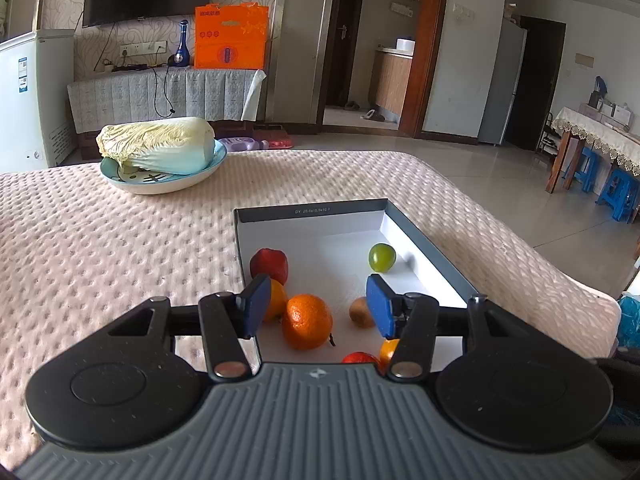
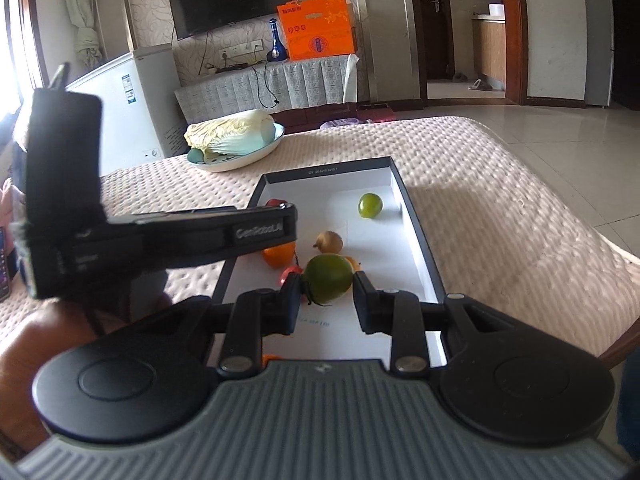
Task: Organize fruits
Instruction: 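Lower the tangerine into the box and open the left gripper, then lower the lime into the box and open the right gripper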
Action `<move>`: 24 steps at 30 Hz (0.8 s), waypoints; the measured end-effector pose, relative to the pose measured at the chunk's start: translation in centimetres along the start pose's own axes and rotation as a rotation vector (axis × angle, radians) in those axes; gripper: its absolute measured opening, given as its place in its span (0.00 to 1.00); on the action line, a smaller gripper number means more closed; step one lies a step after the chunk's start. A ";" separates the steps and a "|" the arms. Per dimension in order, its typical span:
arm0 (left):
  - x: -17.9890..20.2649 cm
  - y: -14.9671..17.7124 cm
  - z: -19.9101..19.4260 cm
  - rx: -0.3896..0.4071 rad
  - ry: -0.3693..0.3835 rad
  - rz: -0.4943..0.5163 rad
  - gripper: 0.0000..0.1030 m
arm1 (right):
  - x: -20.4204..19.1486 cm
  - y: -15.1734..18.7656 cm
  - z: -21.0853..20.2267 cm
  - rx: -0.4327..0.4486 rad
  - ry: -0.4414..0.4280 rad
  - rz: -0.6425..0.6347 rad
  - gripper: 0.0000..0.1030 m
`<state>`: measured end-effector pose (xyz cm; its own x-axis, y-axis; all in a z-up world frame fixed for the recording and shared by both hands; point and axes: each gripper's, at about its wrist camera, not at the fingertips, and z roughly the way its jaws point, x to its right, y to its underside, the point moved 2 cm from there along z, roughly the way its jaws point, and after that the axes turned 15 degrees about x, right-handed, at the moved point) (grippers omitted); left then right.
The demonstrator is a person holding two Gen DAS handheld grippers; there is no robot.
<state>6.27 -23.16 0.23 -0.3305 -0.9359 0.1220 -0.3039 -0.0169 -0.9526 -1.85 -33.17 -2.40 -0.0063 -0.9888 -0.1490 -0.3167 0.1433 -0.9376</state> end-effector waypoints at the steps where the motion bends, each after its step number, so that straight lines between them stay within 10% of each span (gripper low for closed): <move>1: 0.0 0.0 -0.1 0.002 -0.001 0.002 0.57 | 0.1 0.0 0.2 0.002 0.002 -0.002 0.31; 24: -3.0 -0.6 -1.5 0.013 -0.061 -0.008 0.57 | 0.2 -0.3 2.3 0.023 0.017 -0.016 0.32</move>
<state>6.09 -19.79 0.81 -0.2727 -0.9555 0.1124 -0.2946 -0.0283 -0.9552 0.42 -33.34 -2.86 -0.0176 -0.9915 -0.1291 -0.2950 0.1285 -0.9468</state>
